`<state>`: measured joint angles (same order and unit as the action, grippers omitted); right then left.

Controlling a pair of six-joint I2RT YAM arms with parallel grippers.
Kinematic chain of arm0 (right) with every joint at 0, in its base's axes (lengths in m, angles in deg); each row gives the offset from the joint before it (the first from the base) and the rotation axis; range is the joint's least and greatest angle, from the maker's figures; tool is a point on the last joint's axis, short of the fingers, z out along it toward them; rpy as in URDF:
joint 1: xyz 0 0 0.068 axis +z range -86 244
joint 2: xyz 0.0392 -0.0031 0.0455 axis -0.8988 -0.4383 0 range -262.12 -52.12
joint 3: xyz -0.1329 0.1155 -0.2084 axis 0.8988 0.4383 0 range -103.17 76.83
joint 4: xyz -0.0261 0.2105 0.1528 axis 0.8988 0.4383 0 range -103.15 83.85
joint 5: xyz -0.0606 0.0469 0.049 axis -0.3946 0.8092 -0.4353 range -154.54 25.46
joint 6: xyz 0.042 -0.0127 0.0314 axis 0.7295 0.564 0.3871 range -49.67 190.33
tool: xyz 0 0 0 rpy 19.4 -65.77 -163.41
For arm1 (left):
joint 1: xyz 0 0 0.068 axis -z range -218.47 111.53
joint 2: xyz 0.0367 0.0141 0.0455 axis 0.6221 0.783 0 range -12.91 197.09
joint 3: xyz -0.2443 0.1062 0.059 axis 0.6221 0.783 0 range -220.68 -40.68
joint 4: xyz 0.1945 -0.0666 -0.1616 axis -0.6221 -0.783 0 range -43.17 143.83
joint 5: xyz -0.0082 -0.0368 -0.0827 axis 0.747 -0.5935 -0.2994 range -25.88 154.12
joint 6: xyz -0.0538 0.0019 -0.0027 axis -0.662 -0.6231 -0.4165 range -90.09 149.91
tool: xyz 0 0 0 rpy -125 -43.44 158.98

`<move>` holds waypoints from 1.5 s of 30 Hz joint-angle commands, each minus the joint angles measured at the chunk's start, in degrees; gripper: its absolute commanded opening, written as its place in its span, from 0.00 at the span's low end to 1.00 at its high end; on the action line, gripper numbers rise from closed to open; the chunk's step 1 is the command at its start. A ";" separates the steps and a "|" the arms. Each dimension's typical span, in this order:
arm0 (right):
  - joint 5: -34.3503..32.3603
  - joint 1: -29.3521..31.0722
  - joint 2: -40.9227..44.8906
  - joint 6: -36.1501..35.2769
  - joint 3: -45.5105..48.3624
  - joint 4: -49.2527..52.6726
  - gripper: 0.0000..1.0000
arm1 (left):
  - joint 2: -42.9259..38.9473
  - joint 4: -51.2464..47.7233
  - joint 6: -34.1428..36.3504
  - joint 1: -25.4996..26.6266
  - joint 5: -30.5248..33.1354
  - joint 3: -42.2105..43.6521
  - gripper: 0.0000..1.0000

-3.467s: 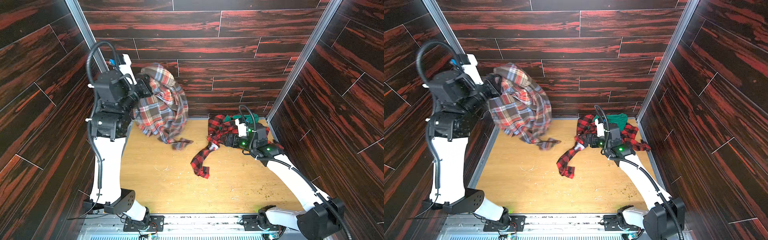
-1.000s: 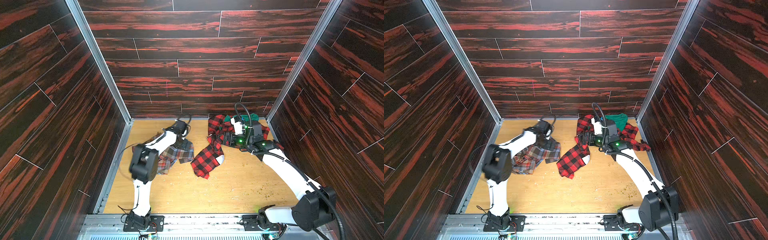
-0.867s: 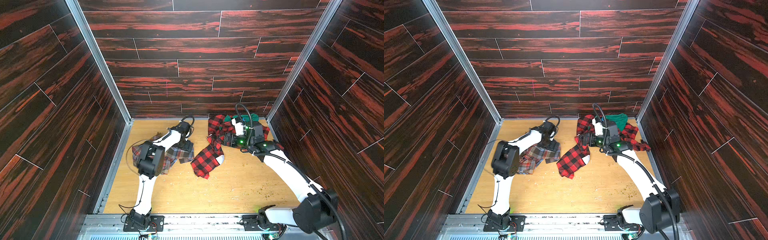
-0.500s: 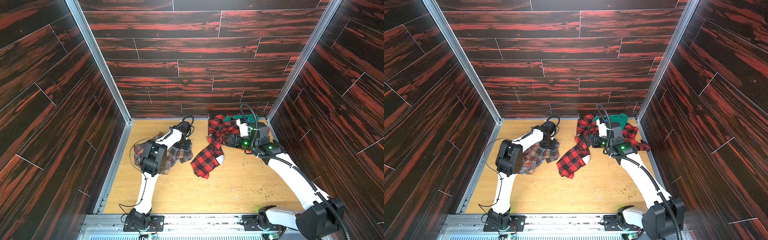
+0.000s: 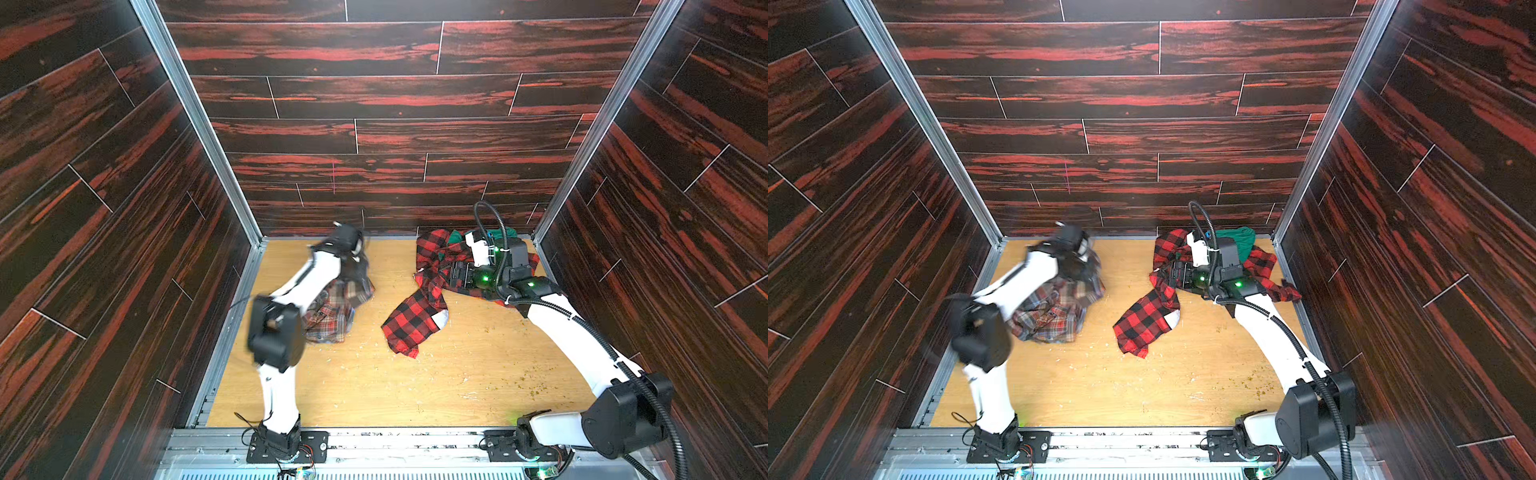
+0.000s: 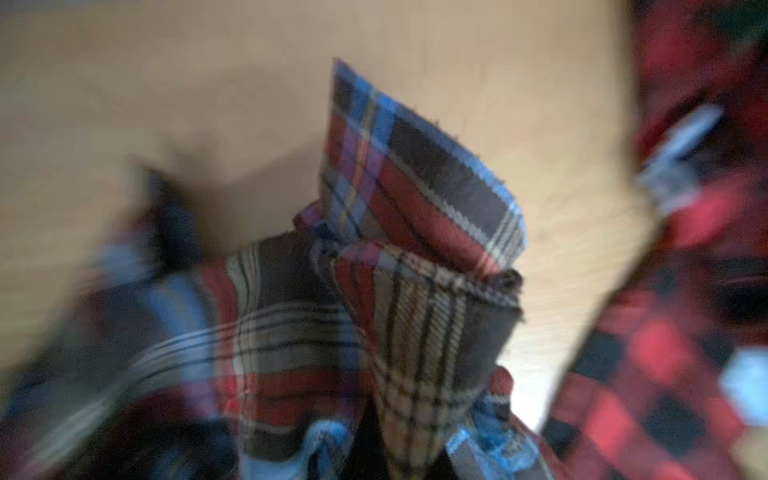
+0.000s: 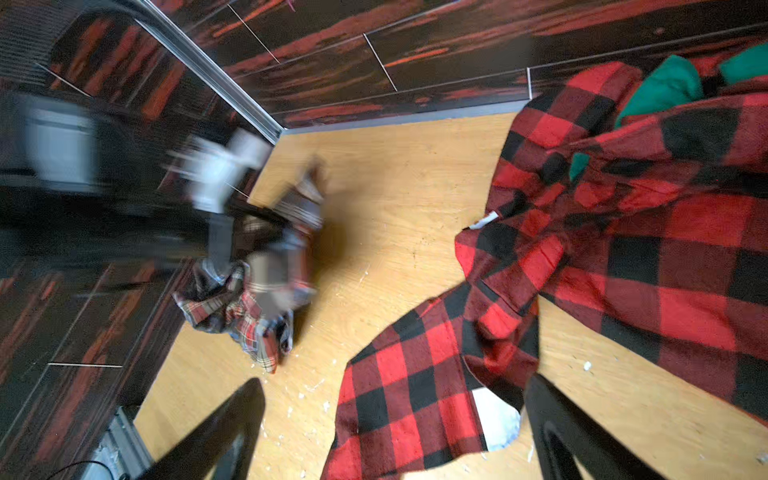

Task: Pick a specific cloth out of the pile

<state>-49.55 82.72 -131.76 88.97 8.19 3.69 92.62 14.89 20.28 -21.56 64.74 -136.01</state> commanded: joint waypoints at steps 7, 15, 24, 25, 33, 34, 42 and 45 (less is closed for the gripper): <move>4.48 -0.17 -4.82 2.60 -2.29 -4.52 0.98 | -25.87 1.30 -12.35 -4.51 9.83 22.46 0.00; 7.65 -0.16 -5.97 3.42 -2.90 -4.47 0.97 | -31.23 -3.52 -23.31 -9.19 19.34 38.83 0.00; 8.18 -0.18 -5.18 3.60 -3.00 -3.32 0.96 | -7.43 1.30 -25.41 -10.65 10.28 30.05 0.00; 8.10 -0.03 -4.94 3.60 -2.82 -3.22 0.96 | -3.71 -0.16 -25.66 -10.67 10.90 26.92 0.00; 6.21 -0.03 -1.06 3.16 -0.30 -1.51 0.96 | 18.04 -11.33 -25.24 -15.58 8.99 0.76 0.00; 6.32 -0.08 -0.69 3.16 0.04 -1.45 0.96 | 19.76 -12.25 -24.86 -16.22 9.02 -1.72 0.00; 6.92 0.22 1.00 4.48 1.40 -1.46 0.96 | 21.44 -11.25 -19.29 -21.34 8.46 -1.49 0.14; 6.73 0.18 1.10 4.20 1.58 -1.20 0.96 | 14.48 -2.84 -10.28 -21.75 2.89 4.90 0.54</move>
<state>-42.73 82.74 -132.69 92.79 8.98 1.66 111.03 9.32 2.18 -42.28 72.87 -136.36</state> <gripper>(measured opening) 0.960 0.464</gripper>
